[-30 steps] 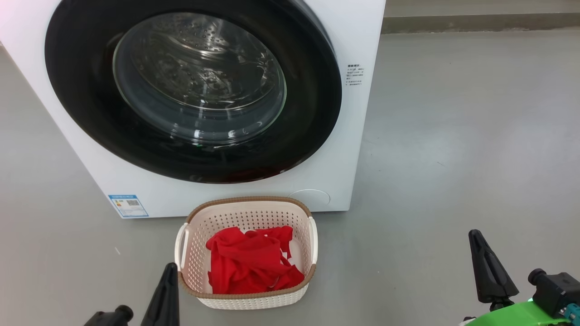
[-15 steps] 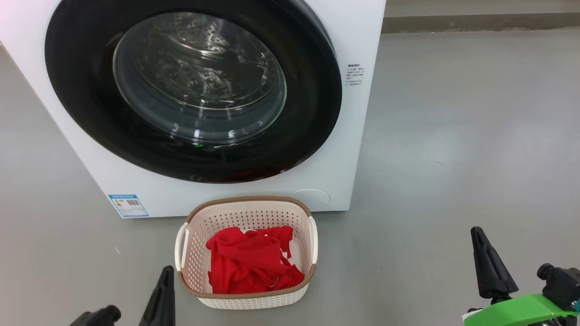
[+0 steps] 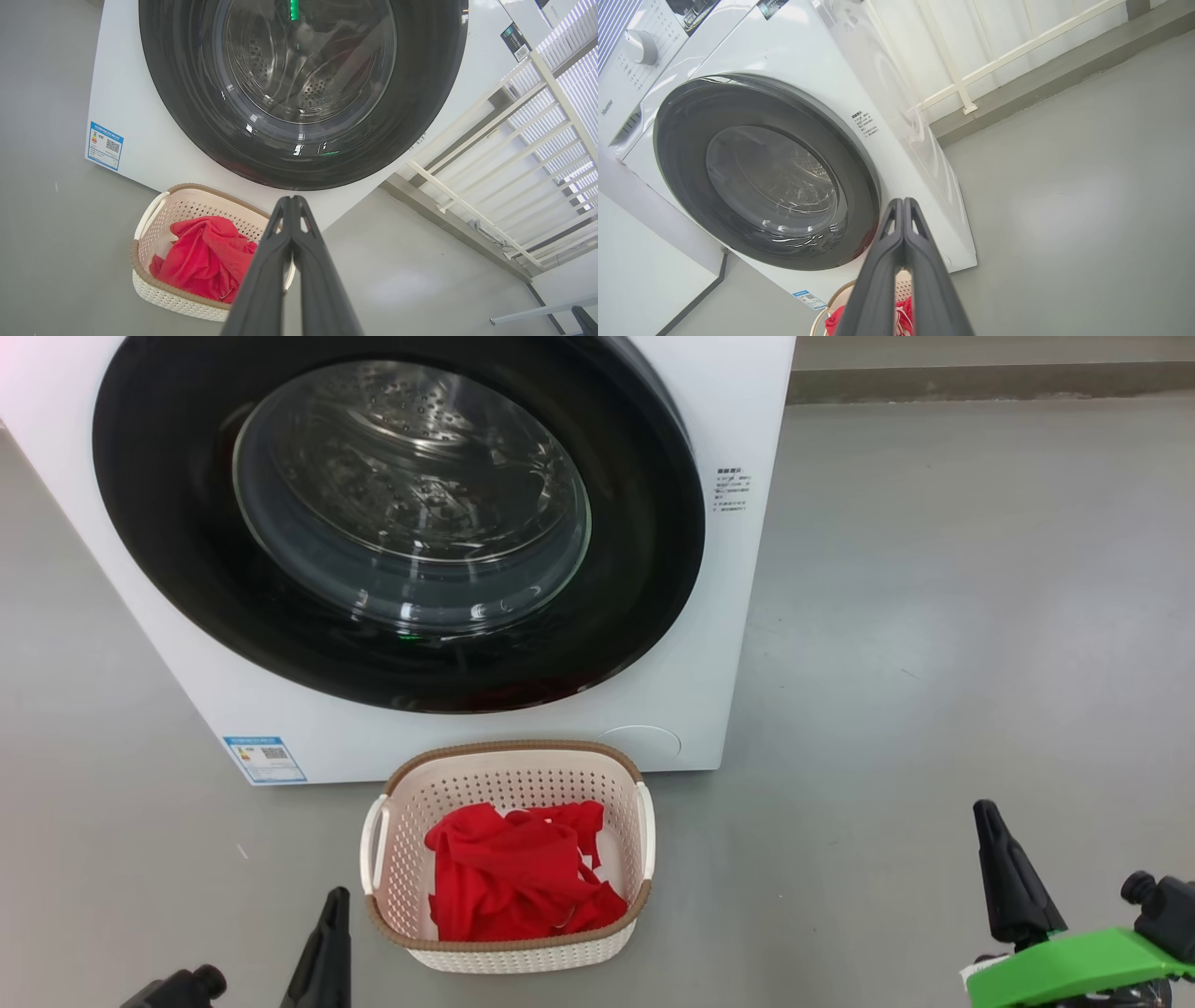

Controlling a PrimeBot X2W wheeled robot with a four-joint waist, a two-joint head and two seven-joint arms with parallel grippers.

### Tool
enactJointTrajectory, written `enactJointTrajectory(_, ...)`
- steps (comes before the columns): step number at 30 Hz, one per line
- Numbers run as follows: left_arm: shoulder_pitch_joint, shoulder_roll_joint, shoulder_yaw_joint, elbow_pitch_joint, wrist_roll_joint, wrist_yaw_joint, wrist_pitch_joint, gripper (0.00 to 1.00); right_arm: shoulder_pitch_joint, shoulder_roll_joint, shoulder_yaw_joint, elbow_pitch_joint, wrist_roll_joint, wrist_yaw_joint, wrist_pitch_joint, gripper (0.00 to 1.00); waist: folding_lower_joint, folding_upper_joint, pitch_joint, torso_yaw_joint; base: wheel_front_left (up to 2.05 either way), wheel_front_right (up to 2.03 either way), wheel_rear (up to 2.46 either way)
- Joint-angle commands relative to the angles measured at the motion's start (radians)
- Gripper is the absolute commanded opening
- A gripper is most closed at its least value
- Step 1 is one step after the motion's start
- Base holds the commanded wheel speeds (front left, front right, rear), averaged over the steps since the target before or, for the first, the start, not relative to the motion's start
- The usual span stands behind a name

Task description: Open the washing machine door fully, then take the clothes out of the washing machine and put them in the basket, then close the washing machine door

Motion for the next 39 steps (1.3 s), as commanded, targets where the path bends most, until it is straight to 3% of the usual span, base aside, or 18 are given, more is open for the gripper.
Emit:
enactJointTrajectory(1,-0.050,0.010,0.025,-0.018,-0.039,-0.010,0.010,0.00,-0.057,-0.021,0.005,-0.020,0.043,0.000,0.005,0.00,0.0000,0.0000,0.000,0.000,0.00,0.00,0.00)
enactJointTrajectory(39,-0.098,0.011,0.094,0.032,-0.469,-0.062,0.116,0.00,-0.116,-0.046,0.016,0.035,0.512,-0.001,0.101,0.00,-0.0001,0.0000,0.002,0.001,0.00,0.00,0.00)
